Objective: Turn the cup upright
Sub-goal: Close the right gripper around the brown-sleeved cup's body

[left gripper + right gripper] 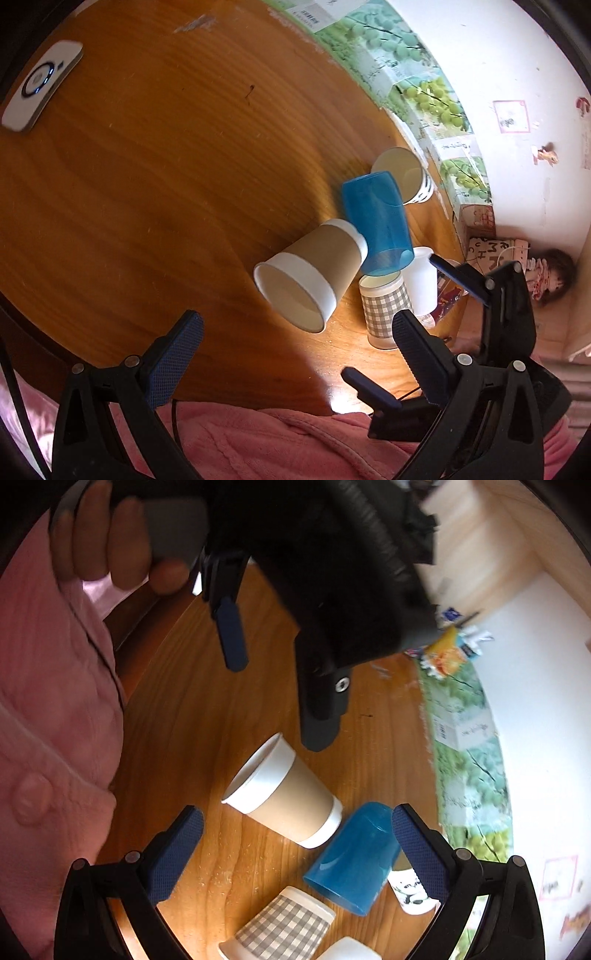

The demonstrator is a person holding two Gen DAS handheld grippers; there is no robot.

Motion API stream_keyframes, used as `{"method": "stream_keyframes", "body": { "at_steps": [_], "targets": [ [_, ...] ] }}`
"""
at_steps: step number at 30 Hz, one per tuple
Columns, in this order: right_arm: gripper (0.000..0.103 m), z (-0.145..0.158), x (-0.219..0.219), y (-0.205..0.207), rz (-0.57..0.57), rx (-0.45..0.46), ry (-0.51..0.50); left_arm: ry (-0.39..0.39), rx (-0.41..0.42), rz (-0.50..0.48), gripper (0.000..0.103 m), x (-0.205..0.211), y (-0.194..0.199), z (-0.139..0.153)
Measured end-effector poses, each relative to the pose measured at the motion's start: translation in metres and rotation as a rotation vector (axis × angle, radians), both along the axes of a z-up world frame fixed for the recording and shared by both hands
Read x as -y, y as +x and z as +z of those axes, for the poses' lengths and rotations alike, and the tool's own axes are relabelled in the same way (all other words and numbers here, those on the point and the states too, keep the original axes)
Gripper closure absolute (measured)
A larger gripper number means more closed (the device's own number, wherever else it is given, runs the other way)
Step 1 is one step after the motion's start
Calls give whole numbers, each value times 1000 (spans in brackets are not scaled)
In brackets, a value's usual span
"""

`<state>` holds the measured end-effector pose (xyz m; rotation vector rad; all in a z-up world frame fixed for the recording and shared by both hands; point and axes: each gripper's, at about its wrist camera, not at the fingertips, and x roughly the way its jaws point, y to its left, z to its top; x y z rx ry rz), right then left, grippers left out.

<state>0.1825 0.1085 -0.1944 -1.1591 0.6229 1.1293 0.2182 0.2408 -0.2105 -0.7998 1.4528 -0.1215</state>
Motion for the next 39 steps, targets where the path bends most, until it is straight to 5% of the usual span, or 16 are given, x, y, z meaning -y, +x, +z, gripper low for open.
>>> {"method": "stream_keyframes", "body": {
  "at_steps": [28, 39],
  "targets": [
    [8, -65, -20, 17, 92, -22, -82, -40, -95, 173, 1, -13, -36, -16],
    [30, -72, -22, 10, 116, -48, -125, -47, -97, 178, 1, -17, -40, -16]
  ]
}}
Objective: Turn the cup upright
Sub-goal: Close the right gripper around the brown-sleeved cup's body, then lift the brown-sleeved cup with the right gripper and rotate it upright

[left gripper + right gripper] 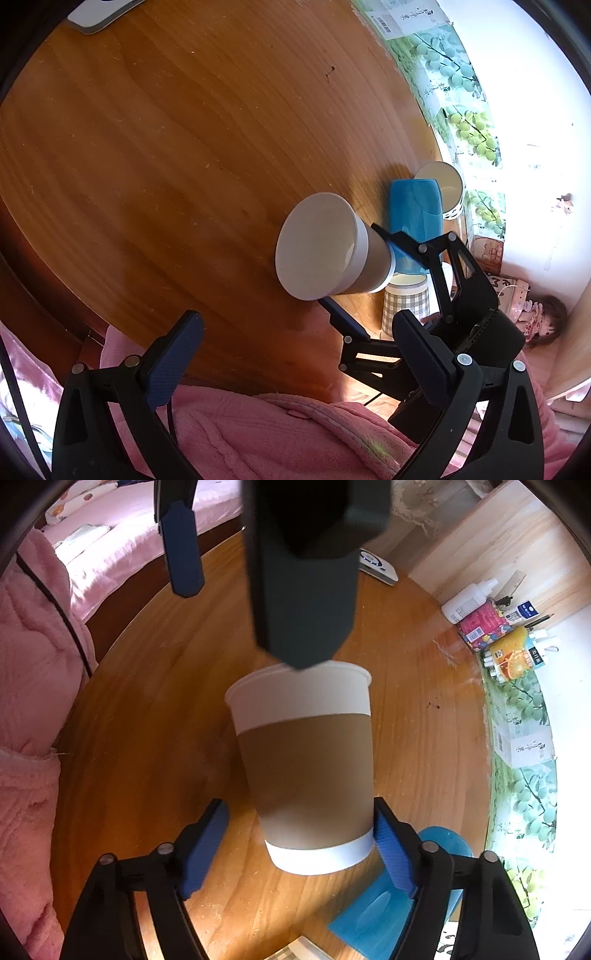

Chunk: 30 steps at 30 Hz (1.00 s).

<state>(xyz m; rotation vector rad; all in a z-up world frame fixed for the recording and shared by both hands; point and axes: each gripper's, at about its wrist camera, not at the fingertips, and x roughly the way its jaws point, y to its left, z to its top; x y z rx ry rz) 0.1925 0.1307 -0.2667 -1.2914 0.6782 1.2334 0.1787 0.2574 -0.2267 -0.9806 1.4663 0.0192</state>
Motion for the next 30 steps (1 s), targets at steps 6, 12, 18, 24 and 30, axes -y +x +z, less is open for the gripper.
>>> {"method": "stream_keyframes", "body": {
  "at_steps": [6, 12, 18, 24, 30],
  "targets": [
    [44, 1, 0, -10, -30, -14, -29, -3, 13, -12, 2, -6, -1, 3],
    [44, 2, -6, -13, -92, -30, -66, 2, 53, -43, 2, -13, 1, 13],
    [44, 8, -8, -11, -280, -93, -72, 27, 88, -107, 2, -21, 8, 22],
    [44, 13, -2, -6, -590, -214, -29, 63, 141, -217, 2, -20, 15, 32],
    [44, 17, 14, -7, -869, -332, 93, 72, 216, -345, 2, -13, 17, 44]
  ]
}}
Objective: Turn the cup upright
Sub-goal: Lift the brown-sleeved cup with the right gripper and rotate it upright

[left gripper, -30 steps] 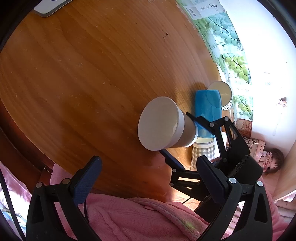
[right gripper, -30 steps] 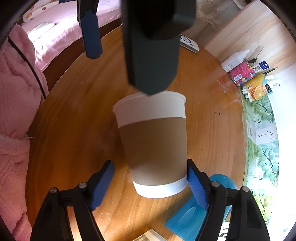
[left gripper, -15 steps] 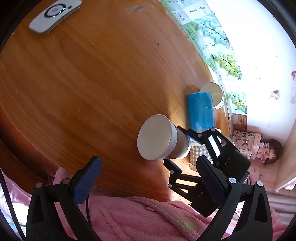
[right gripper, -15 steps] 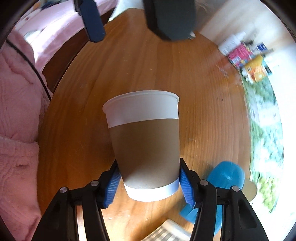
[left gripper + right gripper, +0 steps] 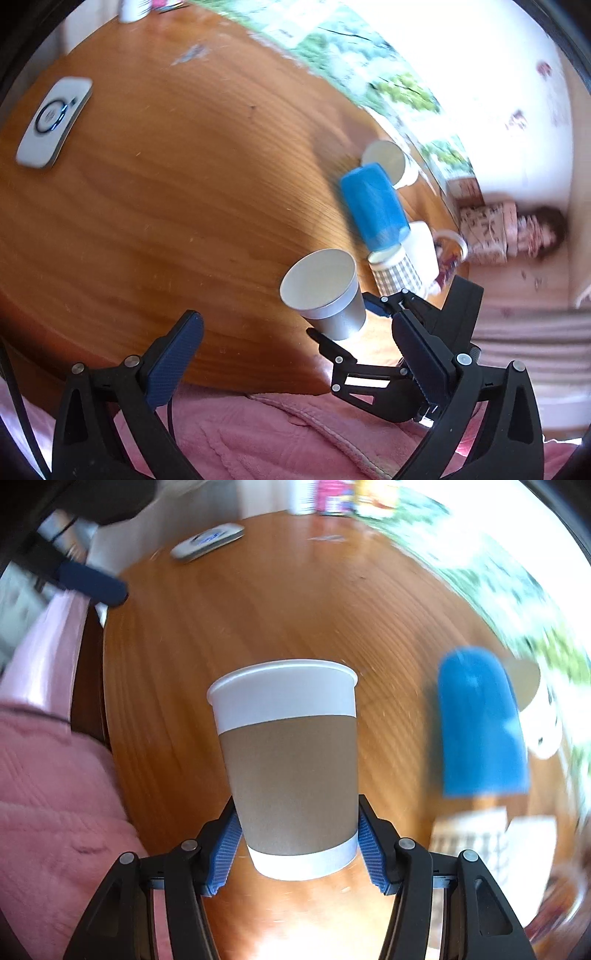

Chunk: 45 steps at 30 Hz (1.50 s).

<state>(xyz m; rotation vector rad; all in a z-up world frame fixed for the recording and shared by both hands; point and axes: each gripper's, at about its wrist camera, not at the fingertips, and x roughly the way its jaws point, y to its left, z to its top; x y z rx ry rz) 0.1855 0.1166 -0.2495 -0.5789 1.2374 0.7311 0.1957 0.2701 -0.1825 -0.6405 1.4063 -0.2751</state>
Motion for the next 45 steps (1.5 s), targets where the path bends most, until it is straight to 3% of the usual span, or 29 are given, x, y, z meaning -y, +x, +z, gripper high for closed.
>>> {"method": "stream_keyframes", "body": {
  "at_steps": [9, 20, 26, 33, 45],
  "targets": [
    [44, 10, 22, -13, -299, -8, 143, 28, 50, -206, 2, 23, -5, 9],
    [44, 18, 62, -49, -593, 62, 222, 79, 88, -461, 2, 65, -8, 16],
    [44, 25, 98, -70, -753, 78, 253, 112, 116, -536, 2, 90, -11, 23],
    [44, 22, 139, -81, -857, 66, 272, 163, 166, -548, 2, 128, -17, 31],
    [44, 15, 203, -83, -873, 21, 282, 280, 212, -434, 2, 177, -28, 34]
  ]
}}
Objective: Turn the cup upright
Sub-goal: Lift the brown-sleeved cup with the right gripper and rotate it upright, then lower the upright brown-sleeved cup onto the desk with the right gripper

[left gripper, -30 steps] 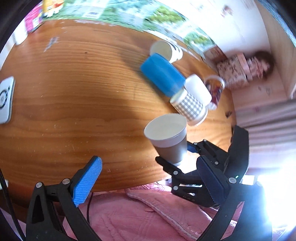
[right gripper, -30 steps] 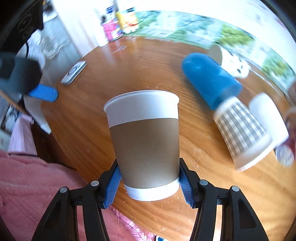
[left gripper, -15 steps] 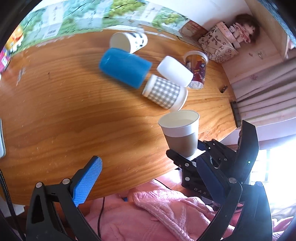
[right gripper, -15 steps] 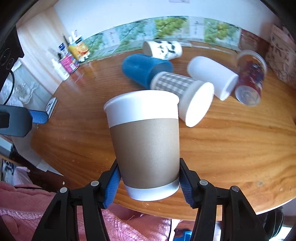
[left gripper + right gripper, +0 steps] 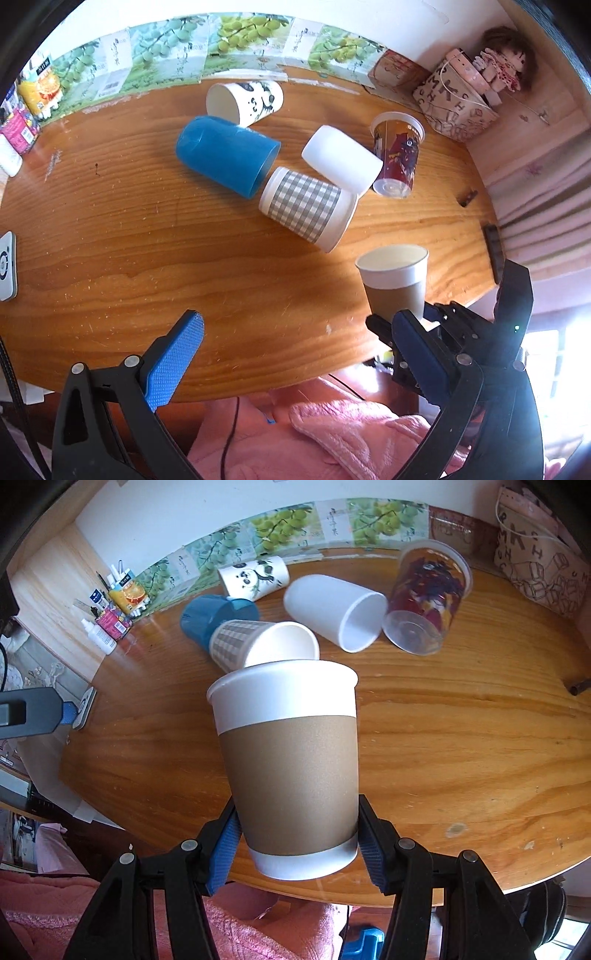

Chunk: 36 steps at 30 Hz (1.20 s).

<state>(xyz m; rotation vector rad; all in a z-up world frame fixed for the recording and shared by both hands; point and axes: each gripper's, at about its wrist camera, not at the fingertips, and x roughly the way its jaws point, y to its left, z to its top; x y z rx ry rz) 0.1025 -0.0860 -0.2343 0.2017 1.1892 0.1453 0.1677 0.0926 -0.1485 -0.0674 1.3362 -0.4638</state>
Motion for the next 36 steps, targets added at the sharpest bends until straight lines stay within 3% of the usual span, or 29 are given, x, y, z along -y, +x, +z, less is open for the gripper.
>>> {"method": "stream_keyframes", "body": {
  "at_steps": [5, 12, 22, 27, 34, 36],
  "targets": [
    [44, -5, 21, 0, 17, -13, 15, 28, 60, 18, 2, 24, -4, 3],
    [44, -12, 42, 6, 60, -20, 43, 123, 139, -13, 2, 63, -12, 1],
    [43, -17, 66, 12, 85, -17, 123, 127, 51, 17, 2, 92, -14, -17],
    [43, -22, 76, 13, 89, -34, 144, 104, -14, 97, 2, 90, -10, -26],
    [43, -23, 86, 6, 113, -40, 175, 114, -16, 111, 2, 97, -9, -29],
    [39, -21, 89, 3, 120, -30, 188, 114, -21, 111, 2, 102, -6, -32]
  ]
}}
